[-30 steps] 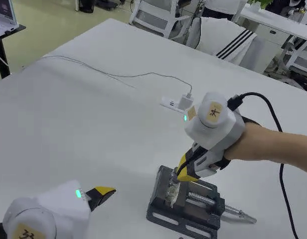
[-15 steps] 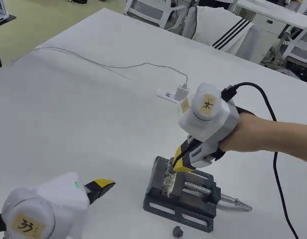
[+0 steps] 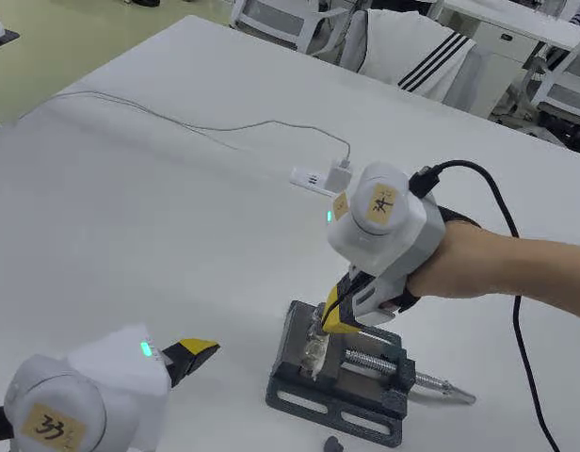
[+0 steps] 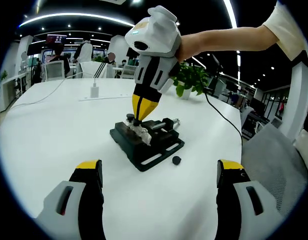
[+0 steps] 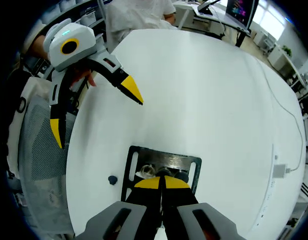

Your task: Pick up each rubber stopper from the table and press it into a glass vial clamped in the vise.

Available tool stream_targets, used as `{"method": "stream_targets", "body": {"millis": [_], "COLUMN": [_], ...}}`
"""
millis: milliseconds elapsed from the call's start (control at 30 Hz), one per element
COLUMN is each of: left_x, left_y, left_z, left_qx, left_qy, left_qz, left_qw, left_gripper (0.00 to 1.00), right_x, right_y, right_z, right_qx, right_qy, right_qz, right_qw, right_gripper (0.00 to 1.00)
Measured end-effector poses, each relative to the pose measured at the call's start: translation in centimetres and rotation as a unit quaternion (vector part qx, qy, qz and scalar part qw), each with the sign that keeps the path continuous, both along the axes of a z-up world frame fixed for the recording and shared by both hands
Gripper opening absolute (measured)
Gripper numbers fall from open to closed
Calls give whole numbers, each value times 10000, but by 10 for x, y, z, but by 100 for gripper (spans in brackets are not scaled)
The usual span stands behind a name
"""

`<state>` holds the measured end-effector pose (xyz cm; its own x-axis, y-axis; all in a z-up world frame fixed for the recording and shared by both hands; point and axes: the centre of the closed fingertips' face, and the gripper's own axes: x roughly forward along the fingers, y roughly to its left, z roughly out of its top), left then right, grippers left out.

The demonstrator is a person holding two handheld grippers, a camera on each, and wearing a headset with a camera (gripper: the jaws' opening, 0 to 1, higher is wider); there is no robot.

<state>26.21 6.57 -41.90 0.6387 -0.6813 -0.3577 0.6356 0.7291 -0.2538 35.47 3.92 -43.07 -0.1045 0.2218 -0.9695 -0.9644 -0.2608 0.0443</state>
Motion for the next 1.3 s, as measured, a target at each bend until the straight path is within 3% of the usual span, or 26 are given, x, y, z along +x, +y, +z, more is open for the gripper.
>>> {"method": "stream_targets", "body": {"millis": [467,800,1100,1300], "left_x": [0,0,1,2], "left_y": [1,0,0,0], "left_z": [-5,-5,-8,-8], "left_qx": [-17,-30,-59,-76], "left_qy": [73,73,107,102], "left_qz": [8,-1,48,69], "left_qw": [10000,10000,9999,9999], "left_gripper": [94,94,94,94], "right_x": [2,4,3,3], "right_y": [2,4,5,4], "right_z": [-2,-2,-3,-4], "right_qx": [-260,-416,-701,-675], "right_qy": [81,287,208,296], "right_qz": [-311,-490,-266,-332], "right_qw": [9991,9975,9970,9967], "right_gripper": [0,0,0,0]}}
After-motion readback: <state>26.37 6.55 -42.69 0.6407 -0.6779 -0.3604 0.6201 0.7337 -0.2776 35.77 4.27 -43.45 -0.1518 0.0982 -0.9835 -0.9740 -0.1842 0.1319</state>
